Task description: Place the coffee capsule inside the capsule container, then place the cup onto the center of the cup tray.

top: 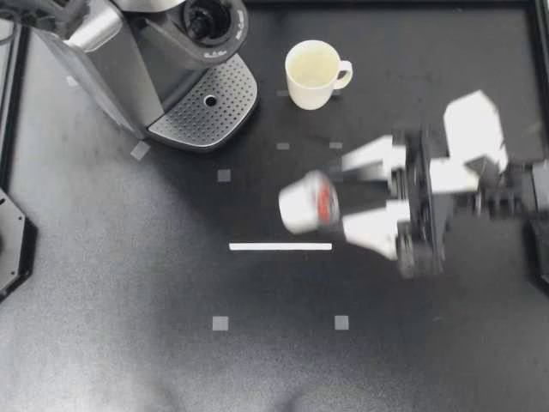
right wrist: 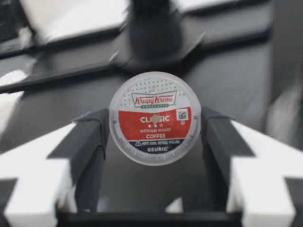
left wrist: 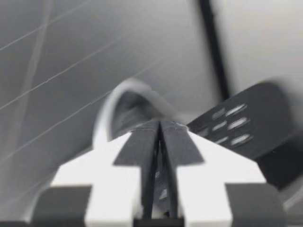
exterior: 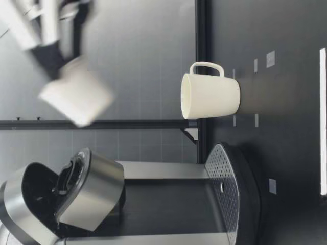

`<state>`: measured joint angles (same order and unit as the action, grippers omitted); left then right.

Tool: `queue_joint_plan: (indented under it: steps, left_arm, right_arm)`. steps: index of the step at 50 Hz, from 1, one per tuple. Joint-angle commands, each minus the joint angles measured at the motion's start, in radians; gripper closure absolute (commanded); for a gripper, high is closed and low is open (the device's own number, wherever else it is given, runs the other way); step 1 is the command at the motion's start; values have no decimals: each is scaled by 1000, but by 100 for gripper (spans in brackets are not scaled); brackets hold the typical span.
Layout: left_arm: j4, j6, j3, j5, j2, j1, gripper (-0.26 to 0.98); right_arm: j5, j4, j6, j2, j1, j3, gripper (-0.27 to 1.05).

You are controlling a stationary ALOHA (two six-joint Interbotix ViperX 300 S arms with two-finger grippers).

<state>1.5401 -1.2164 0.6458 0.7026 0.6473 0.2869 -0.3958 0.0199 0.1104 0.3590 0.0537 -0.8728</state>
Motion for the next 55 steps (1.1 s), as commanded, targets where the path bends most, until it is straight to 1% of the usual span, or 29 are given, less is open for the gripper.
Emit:
queue_joint_plan:
  steps: [1,7,13,21,26,36,55]
  left_arm:
    - [9,-32,-9,-60,37,3,59]
    - [9,-41,-5,-87,67,3,59]
    - [9,-43,5,-86,86,3,59]
    - [9,-44,11,-84,95,3,59]
    - [9,-44,12,-84,94,3,59]
    - [9,-43,12,-81,92,3,59]
    - [11,-43,12,-74,91,3,59]
  right_arm:
    - [-6,0,-71,15,54,78,29]
    - [5,-2,-193,3,114,144,29]
    - [40,0,-293,-14,170,202,29]
    - [127,0,-353,-48,236,293,29]
    - [166,0,-362,-74,264,337,29]
    - [179,-2,-362,-130,291,396,29]
    - [181,-3,-362,-244,291,477,29]
